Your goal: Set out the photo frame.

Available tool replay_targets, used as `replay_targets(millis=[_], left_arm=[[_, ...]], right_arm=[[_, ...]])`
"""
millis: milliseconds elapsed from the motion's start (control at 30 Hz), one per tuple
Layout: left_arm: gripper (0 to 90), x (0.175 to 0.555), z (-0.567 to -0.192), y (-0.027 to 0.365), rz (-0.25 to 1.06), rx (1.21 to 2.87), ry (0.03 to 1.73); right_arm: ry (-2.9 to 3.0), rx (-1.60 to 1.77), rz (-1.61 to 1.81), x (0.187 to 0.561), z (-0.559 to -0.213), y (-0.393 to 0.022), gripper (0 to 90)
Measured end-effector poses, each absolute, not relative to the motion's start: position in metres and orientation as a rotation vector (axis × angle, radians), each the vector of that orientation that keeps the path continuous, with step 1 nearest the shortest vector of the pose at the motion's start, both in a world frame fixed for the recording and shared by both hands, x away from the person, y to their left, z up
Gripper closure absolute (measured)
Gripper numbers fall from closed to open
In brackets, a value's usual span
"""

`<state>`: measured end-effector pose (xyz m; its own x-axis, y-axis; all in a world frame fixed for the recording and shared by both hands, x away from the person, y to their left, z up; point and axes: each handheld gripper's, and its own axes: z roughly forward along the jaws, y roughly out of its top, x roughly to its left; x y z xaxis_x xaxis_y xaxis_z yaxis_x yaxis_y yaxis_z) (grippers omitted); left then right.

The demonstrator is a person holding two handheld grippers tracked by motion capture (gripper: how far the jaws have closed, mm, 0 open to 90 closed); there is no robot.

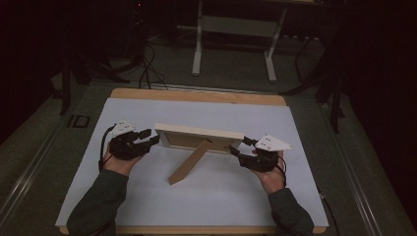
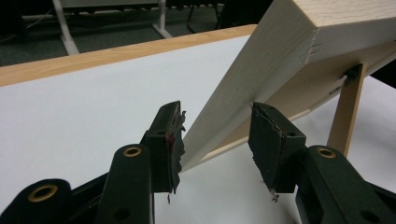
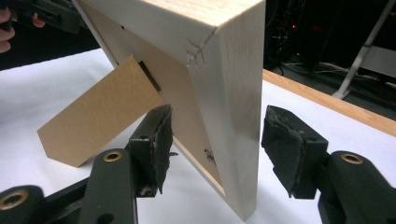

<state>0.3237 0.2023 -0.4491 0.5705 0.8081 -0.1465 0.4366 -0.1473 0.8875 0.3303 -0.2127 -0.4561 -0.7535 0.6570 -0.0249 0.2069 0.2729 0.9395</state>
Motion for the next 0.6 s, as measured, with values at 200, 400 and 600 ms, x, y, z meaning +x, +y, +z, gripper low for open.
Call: replay_targets(millis=[200,400,600], left_arm=[[58.4,0.324,-0.448,0.197,0.459,1.799,1.004],[63.5,0.325,-0.448,0.191,0.464,1.824,0.969],[62.5,0.326,-0.447,0.188,0.483,1.824,0.961]], right_arm=[[2.132,0.775,1.490,0.331,-0.454,-0.213,45.0],[2.124,0.786,1.506,0.332,-0.454,-0.217,51.7],[2.120,0.790,1.510,0.332,-0.454,-0.219,56.6]])
